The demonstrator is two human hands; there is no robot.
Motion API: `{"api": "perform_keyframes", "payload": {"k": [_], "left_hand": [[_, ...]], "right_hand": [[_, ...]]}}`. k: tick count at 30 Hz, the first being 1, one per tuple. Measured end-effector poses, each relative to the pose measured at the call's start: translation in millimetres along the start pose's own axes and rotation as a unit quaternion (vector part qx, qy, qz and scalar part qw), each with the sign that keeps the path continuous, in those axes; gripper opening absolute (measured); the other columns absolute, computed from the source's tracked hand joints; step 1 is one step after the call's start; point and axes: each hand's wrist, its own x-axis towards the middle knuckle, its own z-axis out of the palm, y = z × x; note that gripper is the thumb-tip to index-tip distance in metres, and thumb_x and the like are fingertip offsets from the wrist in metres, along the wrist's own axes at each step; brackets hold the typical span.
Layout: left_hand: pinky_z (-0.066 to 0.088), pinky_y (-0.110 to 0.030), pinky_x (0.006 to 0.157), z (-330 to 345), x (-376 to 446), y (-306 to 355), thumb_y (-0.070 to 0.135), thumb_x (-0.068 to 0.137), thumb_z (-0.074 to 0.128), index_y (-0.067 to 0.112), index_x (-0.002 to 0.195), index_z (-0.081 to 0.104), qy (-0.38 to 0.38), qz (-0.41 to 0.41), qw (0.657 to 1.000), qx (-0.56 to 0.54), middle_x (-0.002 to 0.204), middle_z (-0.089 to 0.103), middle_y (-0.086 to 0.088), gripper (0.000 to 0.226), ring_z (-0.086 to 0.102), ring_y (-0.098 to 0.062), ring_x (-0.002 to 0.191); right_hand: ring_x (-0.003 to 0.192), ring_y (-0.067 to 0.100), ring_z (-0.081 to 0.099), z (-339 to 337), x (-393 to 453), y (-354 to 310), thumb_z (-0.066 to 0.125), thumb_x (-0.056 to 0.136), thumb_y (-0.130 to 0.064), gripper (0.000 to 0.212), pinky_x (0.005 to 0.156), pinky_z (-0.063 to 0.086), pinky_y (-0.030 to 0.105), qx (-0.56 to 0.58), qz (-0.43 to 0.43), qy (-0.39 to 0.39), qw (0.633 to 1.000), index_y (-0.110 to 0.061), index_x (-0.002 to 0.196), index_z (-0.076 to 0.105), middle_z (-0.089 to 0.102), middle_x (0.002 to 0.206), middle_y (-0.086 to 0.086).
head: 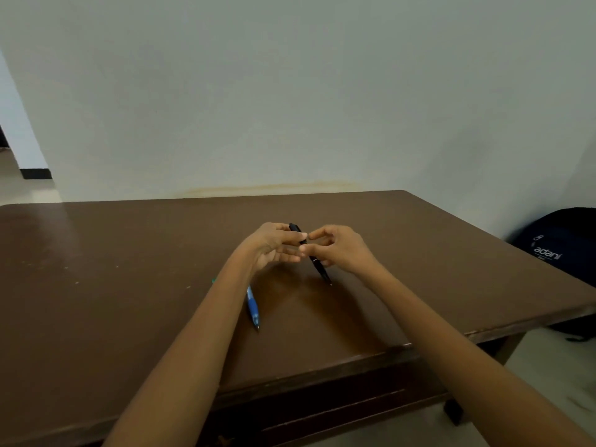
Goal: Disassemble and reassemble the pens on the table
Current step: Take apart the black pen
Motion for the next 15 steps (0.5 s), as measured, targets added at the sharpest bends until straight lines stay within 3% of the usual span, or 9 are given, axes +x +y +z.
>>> {"api": "perform_keyframes", "payload": {"k": [4, 6, 8, 10, 15], "left_hand": [[0.054, -0.023, 0.051, 2, -12, 5, 0.015, 0.084, 0.066, 0.004, 0.108, 0.058, 0.000, -0.002, 0.999, 0.044, 0.083, 0.066, -0.009, 0.028, 0.066, -0.013, 0.058], [0.053, -0.021, 0.050, -4, -23, 9, 0.028, 0.085, 0.066, 0.006, 0.105, 0.061, 0.021, 0.006, 0.991, 0.134, 0.086, 0.065, -0.008, 0.030, 0.061, -0.013, 0.060], [0.050, -0.019, 0.044, -13, -32, 16, 0.034, 0.085, 0.064, 0.004, 0.106, 0.062, 0.060, 0.030, 0.974, 0.216, 0.087, 0.064, -0.008, 0.036, 0.056, -0.013, 0.056], [0.048, -0.021, 0.042, -23, -44, 24, 0.033, 0.086, 0.064, 0.000, 0.115, 0.058, 0.090, 0.046, 0.958, 0.269, 0.086, 0.064, -0.008, 0.044, 0.054, -0.013, 0.053], [0.042, -0.021, 0.047, -44, -67, 21, 0.026, 0.088, 0.062, 0.009, 0.132, 0.041, 0.148, 0.056, 0.914, 0.374, 0.104, 0.062, -0.008, 0.051, 0.055, -0.011, 0.064]], "right_hand": [[0.087, 0.013, 0.065, 8, -5, -14, 0.074, 0.076, -0.029, 0.021, 0.079, 0.055, 0.033, -0.060, 0.019, 0.032, 0.998, -0.017, 0.093, 0.069, 0.070, 0.091, 0.000], [0.084, 0.012, 0.066, 8, -11, -18, 0.075, 0.076, -0.027, 0.009, 0.075, 0.054, 0.030, -0.048, 0.032, 0.024, 0.998, -0.021, 0.081, 0.069, 0.070, 0.084, -0.003], [0.080, 0.011, 0.064, 13, -19, -20, 0.076, 0.075, -0.027, 0.012, 0.067, 0.050, 0.024, -0.066, 0.038, 0.019, 0.997, -0.026, 0.076, 0.064, 0.068, 0.081, -0.006], [0.079, 0.008, 0.062, 23, -27, -22, 0.075, 0.076, -0.029, 0.016, 0.065, 0.049, 0.021, -0.083, 0.046, 0.000, 0.995, -0.028, 0.080, 0.060, 0.067, 0.087, -0.006], [0.089, 0.013, 0.063, 43, -35, -24, 0.076, 0.075, -0.029, 0.023, 0.086, 0.052, 0.035, -0.139, 0.045, 0.025, 0.989, -0.024, 0.091, 0.060, 0.068, 0.096, -0.003]]}}
